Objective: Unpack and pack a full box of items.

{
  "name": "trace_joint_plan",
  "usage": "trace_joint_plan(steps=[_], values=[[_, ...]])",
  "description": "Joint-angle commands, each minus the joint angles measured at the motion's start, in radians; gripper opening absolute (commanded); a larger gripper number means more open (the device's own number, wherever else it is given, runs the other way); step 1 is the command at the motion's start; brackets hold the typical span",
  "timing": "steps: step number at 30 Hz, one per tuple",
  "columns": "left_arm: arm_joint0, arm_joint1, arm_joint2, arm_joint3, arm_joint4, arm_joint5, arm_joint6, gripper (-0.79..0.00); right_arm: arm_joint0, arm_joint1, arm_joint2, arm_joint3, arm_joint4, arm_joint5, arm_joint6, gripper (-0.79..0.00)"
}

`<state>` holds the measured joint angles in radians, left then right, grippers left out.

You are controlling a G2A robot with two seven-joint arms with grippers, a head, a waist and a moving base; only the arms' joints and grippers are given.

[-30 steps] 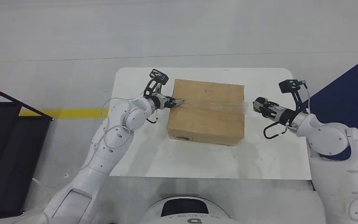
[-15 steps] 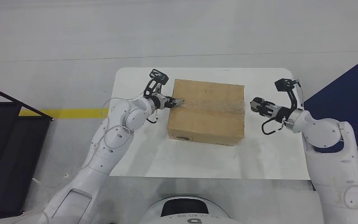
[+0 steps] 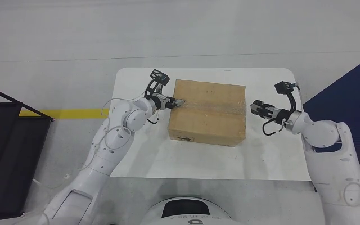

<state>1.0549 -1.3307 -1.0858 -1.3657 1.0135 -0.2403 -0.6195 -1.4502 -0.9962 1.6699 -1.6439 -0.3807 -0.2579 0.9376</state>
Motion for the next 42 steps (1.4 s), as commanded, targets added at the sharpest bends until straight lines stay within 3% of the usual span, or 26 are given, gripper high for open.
trace_joint_plan(steps=[1, 19, 27, 33, 42], values=[[0.0, 0.0, 0.0, 0.0, 0.0, 0.0, 0.0, 0.0, 0.001, 0.001, -0.004, 0.005, 0.0, -0.001, -0.002, -0.785], [0.001, 0.0, -0.001, -0.002, 0.001, 0.002, 0.006, 0.0, 0.036, 0.006, -0.066, 0.066, 0.005, -0.022, -0.017, -0.785], [0.067, 0.014, -0.084, -0.116, -0.03, 0.03, 0.132, 0.0, 0.039, 0.009, -0.077, 0.072, 0.011, -0.02, -0.026, -0.785], [0.112, 0.027, -0.119, -0.174, -0.015, 0.005, 0.095, 0.0, 0.047, 0.011, -0.088, 0.073, 0.014, -0.017, -0.027, -0.785], [0.126, 0.037, -0.111, -0.15, -0.007, -0.057, 0.026, 0.0, 0.066, 0.013, -0.11, 0.083, 0.016, -0.006, -0.028, -0.785]])
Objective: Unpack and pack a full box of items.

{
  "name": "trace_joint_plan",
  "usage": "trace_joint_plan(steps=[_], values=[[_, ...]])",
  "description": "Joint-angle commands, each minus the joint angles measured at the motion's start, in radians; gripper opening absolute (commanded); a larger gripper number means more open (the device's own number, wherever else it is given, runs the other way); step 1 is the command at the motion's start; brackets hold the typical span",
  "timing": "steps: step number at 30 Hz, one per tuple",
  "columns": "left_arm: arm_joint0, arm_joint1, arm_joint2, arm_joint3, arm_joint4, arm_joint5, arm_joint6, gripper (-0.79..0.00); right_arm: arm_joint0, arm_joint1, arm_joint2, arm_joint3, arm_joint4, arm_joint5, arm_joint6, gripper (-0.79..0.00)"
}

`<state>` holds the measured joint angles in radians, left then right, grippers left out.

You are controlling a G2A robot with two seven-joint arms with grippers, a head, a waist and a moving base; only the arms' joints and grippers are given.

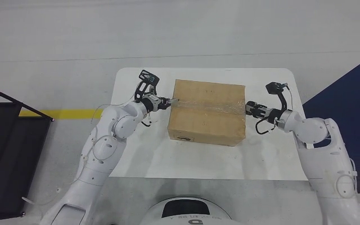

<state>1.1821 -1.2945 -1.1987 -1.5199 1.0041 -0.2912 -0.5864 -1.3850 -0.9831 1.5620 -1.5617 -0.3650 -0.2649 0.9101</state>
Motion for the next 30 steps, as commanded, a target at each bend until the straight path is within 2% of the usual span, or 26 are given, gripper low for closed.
trace_joint_plan(steps=[1, 13, 19, 20, 21, 22, 23, 30], values=[[-0.002, 0.001, 0.004, 0.007, 0.002, -0.009, -0.01, 0.0, 0.002, 0.001, -0.003, 0.001, 0.001, 0.001, -0.001, -0.785], [-0.029, 0.006, 0.026, 0.053, 0.021, -0.022, -0.056, 0.0, -0.002, 0.004, -0.009, 0.003, 0.014, 0.024, -0.02, -0.785], [-0.043, 0.006, 0.042, 0.071, 0.013, -0.032, -0.066, 0.0, -0.055, 0.009, 0.046, -0.007, 0.047, 0.056, -0.075, -0.785], [-0.046, 0.006, 0.045, 0.074, 0.012, -0.033, -0.067, 0.0, -0.068, 0.01, 0.06, -0.012, 0.056, 0.06, -0.082, -0.696], [-0.048, 0.006, 0.048, 0.077, 0.011, -0.033, -0.066, 0.0, -0.082, 0.011, 0.076, -0.018, 0.065, 0.07, -0.093, -0.496], [-0.05, 0.005, 0.051, 0.08, 0.008, -0.032, -0.065, 0.0, -0.096, 0.011, 0.089, -0.025, 0.075, 0.082, -0.102, -0.188], [-0.053, 0.005, 0.054, 0.083, 0.007, -0.034, -0.066, 0.0, -0.109, 0.012, 0.102, -0.036, 0.084, 0.09, -0.109, 0.0], [-0.058, 0.005, 0.057, 0.088, 0.001, -0.034, -0.067, 0.0, -0.119, 0.012, 0.11, -0.044, 0.091, 0.09, -0.114, 0.0]])
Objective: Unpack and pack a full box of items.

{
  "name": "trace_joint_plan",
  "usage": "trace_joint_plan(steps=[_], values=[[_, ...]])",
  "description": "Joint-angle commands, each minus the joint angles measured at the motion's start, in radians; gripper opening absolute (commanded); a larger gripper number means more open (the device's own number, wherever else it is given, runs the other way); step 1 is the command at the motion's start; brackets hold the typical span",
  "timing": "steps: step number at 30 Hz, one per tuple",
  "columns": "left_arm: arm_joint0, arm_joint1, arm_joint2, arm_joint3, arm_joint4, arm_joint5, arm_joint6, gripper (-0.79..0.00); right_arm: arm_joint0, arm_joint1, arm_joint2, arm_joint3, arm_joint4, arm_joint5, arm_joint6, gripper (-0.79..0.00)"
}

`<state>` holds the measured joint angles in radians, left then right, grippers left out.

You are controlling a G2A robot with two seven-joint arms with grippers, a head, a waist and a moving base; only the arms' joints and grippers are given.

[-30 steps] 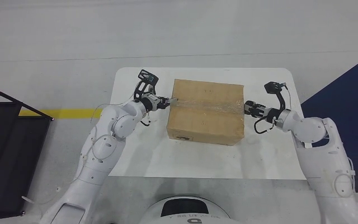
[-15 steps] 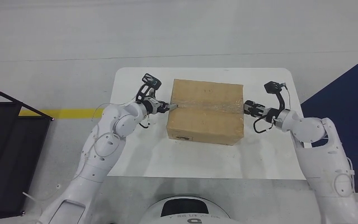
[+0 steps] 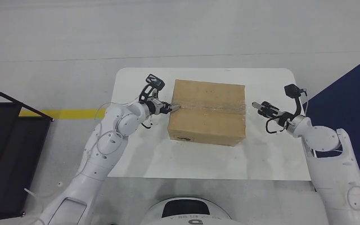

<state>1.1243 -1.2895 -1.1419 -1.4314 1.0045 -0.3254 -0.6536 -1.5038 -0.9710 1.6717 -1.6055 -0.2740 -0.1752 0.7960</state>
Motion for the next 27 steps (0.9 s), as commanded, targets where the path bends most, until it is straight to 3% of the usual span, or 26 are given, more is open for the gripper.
trace_joint_plan(steps=[1, 5, 8, 12, 14, 17, 18, 20, 22, 23, 25, 27], values=[[0.0, 0.0, 0.0, 0.0, 0.0, 0.0, 0.0, 0.0, 0.0, 0.0, 0.0, 0.0, 0.0, 0.0, 0.0, 0.0], [0.0, 0.0, 0.0, 0.0, 0.0, 0.0, 0.0, 0.0, 0.0, 0.0, 0.0, 0.0, 0.0, 0.0, 0.0, 0.0], [0.0, 0.0, 0.0, 0.0, 0.0, 0.0, 0.0, 0.0, -0.054, -0.005, 0.049, -0.079, -0.032, -0.011, -0.202, 0.0], [0.0, 0.0, 0.0, 0.0, 0.0, 0.0, 0.0, 0.0, -0.192, -0.012, 0.119, -0.228, -0.012, -0.166, -0.376, 0.0], [0.0, 0.0, 0.0, 0.0, 0.0, 0.0, 0.0, 0.0, -0.229, -0.012, 0.129, -0.297, -0.012, -0.227, -0.361, 0.0], [0.0, 0.0, 0.0, 0.0, 0.0, 0.0, 0.0, 0.0, -0.205, -0.004, 0.094, -0.375, -0.014, -0.302, -0.229, 0.0], [0.0, 0.0, 0.0, 0.0, 0.0, 0.0, 0.0, 0.0, -0.185, -0.002, 0.073, -0.38, -0.014, -0.312, -0.181, -0.382], [0.0, 0.0, 0.0, 0.0, 0.0, 0.0, 0.0, 0.0, -0.066, 0.005, -0.023, -0.357, 0.012, -0.298, -0.006, -0.785], [0.0, 0.0, 0.0, 0.0, 0.0, 0.0, 0.0, 0.0, 0.058, 0.006, -0.121, -0.3, 0.077, -0.267, 0.128, -0.785], [0.0, 0.0, 0.0, 0.0, 0.0, 0.0, 0.0, 0.0, 0.17, 0.003, -0.21, -0.228, 0.155, -0.25, 0.257, -0.785], [0.0, 0.0, 0.0, 0.0, 0.0, 0.0, 0.0, 0.0, 0.337, -0.009, -0.332, -0.102, 0.262, -0.223, 0.391, -0.785], [0.0, 0.0, 0.0, 0.0, 0.0, 0.0, 0.0, 0.0, 0.449, -0.025, -0.427, 0.001, 0.307, -0.205, 0.452, -0.785]])
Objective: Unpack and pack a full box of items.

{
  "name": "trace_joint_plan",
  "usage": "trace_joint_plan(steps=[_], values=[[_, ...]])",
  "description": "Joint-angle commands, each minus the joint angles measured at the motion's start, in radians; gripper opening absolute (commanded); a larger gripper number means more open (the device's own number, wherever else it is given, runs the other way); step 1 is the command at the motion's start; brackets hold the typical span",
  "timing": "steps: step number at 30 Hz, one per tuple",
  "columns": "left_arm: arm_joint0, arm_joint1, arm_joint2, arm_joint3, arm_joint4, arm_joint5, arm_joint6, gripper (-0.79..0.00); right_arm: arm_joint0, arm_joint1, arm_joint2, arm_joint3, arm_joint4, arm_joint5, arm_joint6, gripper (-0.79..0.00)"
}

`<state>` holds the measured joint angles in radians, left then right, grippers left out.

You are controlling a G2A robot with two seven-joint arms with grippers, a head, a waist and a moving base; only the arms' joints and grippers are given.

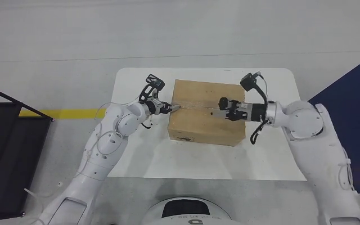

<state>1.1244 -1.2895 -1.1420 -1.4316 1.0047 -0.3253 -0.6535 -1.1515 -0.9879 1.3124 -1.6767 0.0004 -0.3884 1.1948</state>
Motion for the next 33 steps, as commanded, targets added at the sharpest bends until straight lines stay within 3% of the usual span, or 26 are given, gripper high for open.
trace_joint_plan(steps=[1, 7, 14, 21, 33], values=[[0.0, 0.0, 0.0, 0.0, 0.0, 0.0, 0.0, 0.0, 0.154, -0.019, -0.12, 0.126, 0.064, 0.005, 0.081, -0.785], [0.0, 0.0, 0.0, 0.0, 0.0, 0.0, 0.0, 0.0, 0.376, -0.091, -0.343, 0.427, 0.185, -0.015, 0.082, -0.785], [0.0, 0.0, 0.0, 0.0, 0.0, 0.0, 0.0, 0.0, 0.462, -0.145, -0.462, 0.614, 0.17, -0.012, -0.016, -0.785], [0.0, 0.0, 0.0, 0.0, 0.0, 0.0, 0.0, 0.0, 0.489, -0.172, -0.522, 0.663, 0.108, 0.024, -0.072, -0.785], [0.0, 0.0, 0.0, 0.0, 0.0, 0.0, 0.0, 0.0, 0.508, -0.195, -0.574, 0.698, 0.046, 0.167, -0.053, -0.785]])
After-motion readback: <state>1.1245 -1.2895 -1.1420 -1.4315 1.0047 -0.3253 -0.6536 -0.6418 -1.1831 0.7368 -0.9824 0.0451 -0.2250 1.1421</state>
